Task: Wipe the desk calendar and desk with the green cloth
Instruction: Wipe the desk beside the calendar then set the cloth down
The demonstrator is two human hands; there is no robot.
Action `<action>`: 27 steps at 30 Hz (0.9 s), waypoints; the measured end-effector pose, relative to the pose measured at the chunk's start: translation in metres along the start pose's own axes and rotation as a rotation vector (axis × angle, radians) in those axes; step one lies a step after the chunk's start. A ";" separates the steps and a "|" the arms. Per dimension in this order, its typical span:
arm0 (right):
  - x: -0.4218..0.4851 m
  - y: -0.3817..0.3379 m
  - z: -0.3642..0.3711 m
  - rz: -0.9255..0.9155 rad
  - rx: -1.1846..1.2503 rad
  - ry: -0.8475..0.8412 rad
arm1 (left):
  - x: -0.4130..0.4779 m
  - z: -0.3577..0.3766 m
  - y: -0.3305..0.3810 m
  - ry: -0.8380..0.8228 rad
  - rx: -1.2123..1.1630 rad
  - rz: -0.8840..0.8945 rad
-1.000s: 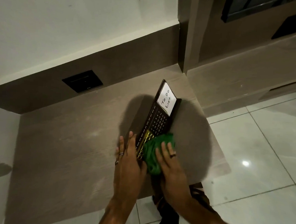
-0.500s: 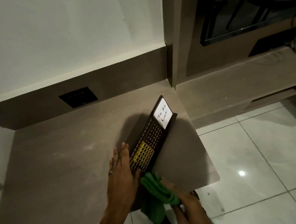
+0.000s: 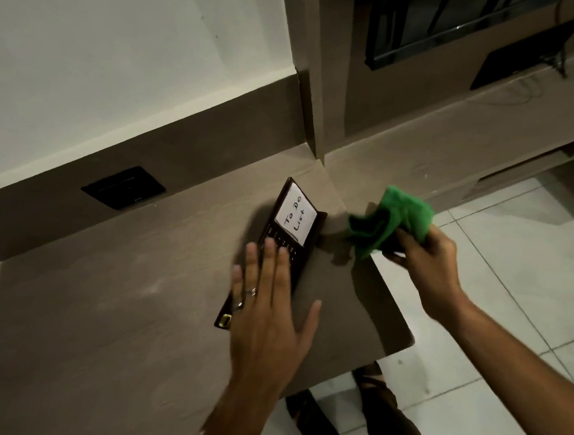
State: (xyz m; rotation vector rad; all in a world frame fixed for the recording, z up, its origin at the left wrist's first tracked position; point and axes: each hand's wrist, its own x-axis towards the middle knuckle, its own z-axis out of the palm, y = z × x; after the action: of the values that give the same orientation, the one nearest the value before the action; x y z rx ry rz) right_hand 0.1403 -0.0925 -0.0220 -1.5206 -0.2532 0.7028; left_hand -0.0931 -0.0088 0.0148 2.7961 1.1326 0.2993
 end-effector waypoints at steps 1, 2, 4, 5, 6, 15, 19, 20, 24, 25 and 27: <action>0.017 0.002 0.003 -0.004 -0.023 0.016 | 0.008 0.006 0.008 -0.024 0.005 0.045; 0.032 0.004 0.007 0.002 -0.025 0.026 | 0.016 0.014 0.015 -0.054 0.008 0.080; 0.061 0.009 0.013 0.034 -0.025 0.048 | 0.028 0.033 0.027 -0.124 0.029 0.144; 0.074 0.010 0.016 0.043 -0.038 0.064 | 0.032 0.043 0.031 -0.163 0.043 0.175; 0.086 0.011 0.019 0.050 -0.060 0.082 | 0.036 0.055 0.034 -0.210 0.054 0.204; 0.146 0.041 0.035 -0.426 -0.889 0.016 | 0.047 0.127 0.031 -0.421 0.020 0.243; 0.149 0.078 0.025 -0.440 -1.348 -0.303 | 0.046 0.131 0.031 -0.389 0.022 0.257; 0.149 0.085 0.023 -0.457 -1.386 -0.331 | 0.046 0.132 0.031 -0.392 0.021 0.255; 0.149 0.089 0.020 -0.480 -1.411 -0.343 | 0.046 0.132 0.031 -0.393 0.016 0.258; 0.147 0.085 0.021 -0.486 -1.412 -0.336 | 0.046 0.132 0.030 -0.394 0.014 0.258; 0.140 0.071 0.026 -0.512 -1.308 -0.285 | 0.046 0.131 0.030 -0.394 0.019 0.258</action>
State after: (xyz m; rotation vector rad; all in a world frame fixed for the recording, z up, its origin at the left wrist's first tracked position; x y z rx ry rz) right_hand 0.2165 0.0009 -0.1259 -2.3985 -1.4765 0.2860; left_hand -0.0110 -0.0019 -0.1014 2.8382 0.6929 -0.2363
